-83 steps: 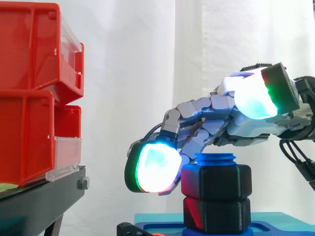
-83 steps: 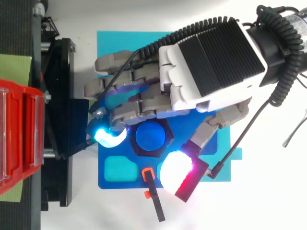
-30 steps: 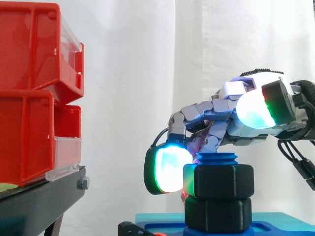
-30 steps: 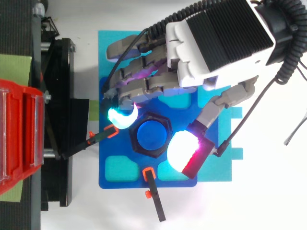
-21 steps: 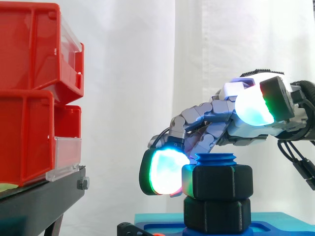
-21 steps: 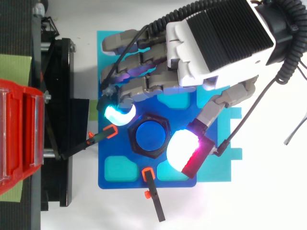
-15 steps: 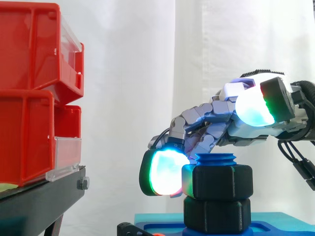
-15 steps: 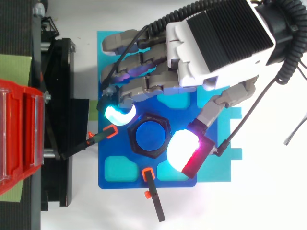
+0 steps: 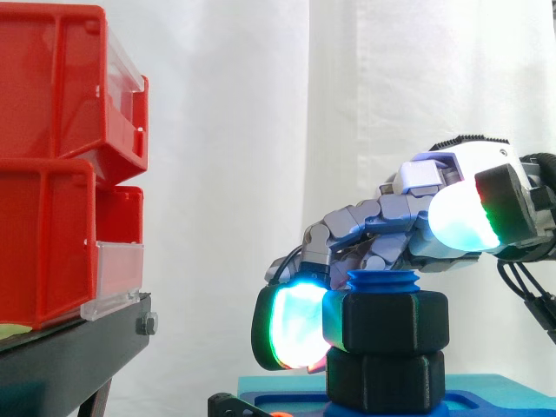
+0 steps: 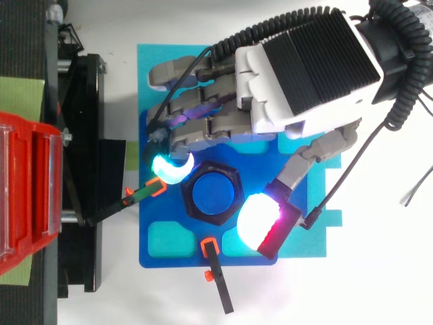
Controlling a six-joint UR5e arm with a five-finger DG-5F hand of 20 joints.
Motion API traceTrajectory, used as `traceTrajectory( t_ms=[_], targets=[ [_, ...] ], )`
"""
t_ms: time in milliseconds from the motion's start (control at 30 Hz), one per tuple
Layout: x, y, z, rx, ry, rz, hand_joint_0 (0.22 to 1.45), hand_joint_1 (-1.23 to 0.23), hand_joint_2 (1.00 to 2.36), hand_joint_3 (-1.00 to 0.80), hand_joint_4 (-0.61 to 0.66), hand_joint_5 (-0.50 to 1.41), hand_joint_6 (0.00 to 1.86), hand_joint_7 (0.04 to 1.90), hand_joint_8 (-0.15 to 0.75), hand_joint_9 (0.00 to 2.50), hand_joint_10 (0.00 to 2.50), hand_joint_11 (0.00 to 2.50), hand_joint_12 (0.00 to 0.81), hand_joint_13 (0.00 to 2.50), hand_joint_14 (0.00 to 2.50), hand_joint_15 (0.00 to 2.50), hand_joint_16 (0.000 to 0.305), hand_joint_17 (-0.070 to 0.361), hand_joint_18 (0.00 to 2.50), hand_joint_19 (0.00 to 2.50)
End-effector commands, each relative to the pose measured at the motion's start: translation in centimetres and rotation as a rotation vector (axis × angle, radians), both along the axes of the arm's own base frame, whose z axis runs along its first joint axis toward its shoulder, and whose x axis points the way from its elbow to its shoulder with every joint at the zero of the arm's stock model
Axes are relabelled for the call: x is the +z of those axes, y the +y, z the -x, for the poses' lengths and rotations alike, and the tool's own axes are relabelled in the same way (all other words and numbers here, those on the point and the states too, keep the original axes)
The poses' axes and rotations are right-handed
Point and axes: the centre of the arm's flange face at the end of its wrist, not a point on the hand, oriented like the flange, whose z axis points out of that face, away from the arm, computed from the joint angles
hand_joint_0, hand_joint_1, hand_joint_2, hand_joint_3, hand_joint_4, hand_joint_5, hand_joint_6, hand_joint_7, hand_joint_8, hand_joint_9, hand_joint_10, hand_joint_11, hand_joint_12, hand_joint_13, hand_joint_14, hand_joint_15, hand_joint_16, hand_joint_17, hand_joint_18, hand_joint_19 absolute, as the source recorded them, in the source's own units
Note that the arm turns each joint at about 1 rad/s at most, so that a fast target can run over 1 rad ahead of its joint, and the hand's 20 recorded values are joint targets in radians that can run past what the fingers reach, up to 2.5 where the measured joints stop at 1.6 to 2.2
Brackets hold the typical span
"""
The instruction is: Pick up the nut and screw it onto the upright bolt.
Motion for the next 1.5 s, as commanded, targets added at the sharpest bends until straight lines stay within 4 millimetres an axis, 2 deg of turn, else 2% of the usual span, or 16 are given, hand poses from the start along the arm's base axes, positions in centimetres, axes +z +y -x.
traceTrajectory(
  t_ms=[0, 267, 767, 1100, 1267, 1467],
  targets=[
    [0.0, 0.1, 0.0, 0.0, 0.003, 0.0, 0.49, -0.22, 1.0, -0.5, 0.28, -0.04, 0.5, 1.1, 0.29, 0.79, 0.0, 0.0, 0.315, 0.44, 0.0, 0.0, 0.038, 0.086, 0.09, 0.0],
    [-0.1, -0.1, 0.1, 0.0, 0.005, 0.0, 0.5, -0.24, 1.0, -0.5, 0.2, 0.0, 0.5, 1.28, 0.297, 0.9, 0.0, 0.0, 0.292, 0.52, 0.0, 0.0, 0.036, 0.082, 0.18, 0.0],
    [-0.1, -1.0, 0.3, -0.003, 0.0, 0.0, 0.51, -0.27, 1.0, -0.5, 0.14, 0.04, 0.5, 1.39, 0.293, 1.03, 0.0, 0.0, 0.275, 0.59, 0.0, 0.0, 0.034, 0.077, 0.28, 0.0],
    [-0.1, -1.0, 0.3, -0.003, 0.001, -0.001, 0.5, -0.29, 1.0, -0.5, 0.15, 0.04, 0.5, 1.4, 0.3, 1.05, 0.0, 0.0, 0.275, 0.61, 0.0, 0.0, 0.035, 0.079, 0.3, 0.0],
    [-0.2, -1.0, 0.3, -0.005, 0.002, -0.001, 0.43, -0.45, 1.0, -0.5, 0.23, 0.01, 0.53, 1.38, 0.312, 0.99, 0.0, 0.0, 0.315, 0.59, 0.0, 0.0, 0.043, 0.096, 0.32, 0.0],
    [-0.2, -1.0, 0.3, -0.003, 0.005, -0.002, 0.4, -0.5, 1.0, -0.5, 0.25, 0.0, 0.54, 1.33, 0.319, 0.98, 0.0, 0.0, 0.328, 0.59, 0.0, 0.0, 0.045, 0.102, 0.32, 0.0]
  ],
)
